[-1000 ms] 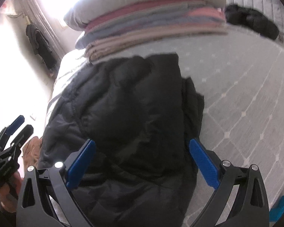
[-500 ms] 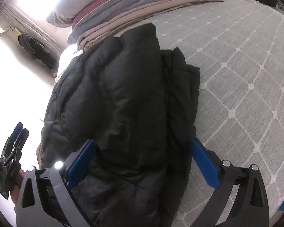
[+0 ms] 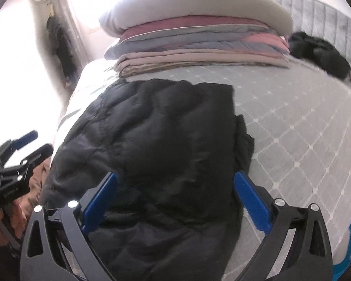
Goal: Fold large clothes
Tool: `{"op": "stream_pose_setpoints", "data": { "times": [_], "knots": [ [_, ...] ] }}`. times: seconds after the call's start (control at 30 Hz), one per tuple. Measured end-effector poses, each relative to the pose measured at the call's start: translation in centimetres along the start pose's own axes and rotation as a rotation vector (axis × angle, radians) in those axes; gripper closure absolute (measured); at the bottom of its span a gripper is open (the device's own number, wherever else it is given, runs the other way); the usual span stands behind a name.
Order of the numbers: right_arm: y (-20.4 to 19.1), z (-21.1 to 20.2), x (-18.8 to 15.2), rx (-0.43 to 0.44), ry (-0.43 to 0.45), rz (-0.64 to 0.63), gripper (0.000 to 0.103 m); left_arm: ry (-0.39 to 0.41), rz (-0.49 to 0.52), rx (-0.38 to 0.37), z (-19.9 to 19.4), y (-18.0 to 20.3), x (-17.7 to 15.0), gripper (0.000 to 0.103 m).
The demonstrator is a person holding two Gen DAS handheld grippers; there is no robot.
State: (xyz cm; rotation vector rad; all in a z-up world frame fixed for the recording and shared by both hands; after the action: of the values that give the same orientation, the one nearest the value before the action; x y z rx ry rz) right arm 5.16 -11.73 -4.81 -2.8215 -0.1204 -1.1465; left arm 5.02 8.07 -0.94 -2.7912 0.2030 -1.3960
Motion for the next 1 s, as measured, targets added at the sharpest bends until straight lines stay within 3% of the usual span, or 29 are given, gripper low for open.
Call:
{"op": "stream_pose_setpoints", "data": {
  "times": [0.17,0.47,1.0],
  "knots": [
    [-1.1,-0.2,-0.2,-0.057,0.02,-0.039,0.007,-0.003,0.002,0.003,0.1,0.2,0.0,0.026],
    [-0.7,-1.0,0.5,-0.104,0.042,0.006,0.007,-0.033,-0.068,0.002,0.5,0.0,-0.3,0.023],
    [-0.9,-1.9,1.0,-0.071,0.054,0.021,0.007,-0.063,-0.054,0.041,1.4,0.5,-0.6,0.015]
  ]
}}
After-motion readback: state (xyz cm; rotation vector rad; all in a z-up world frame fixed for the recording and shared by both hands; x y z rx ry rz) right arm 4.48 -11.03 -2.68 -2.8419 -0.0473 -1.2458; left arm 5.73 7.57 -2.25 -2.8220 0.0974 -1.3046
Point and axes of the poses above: each gripper's, at about its wrist camera, not at the fingertips, and z roughly the way its jaws point, y to its right, x to its top, the point moved 8 cm from there along z, roughly the way its jaws point, and after that the axes turned 1 degree about -z, right-handed, at the moved point
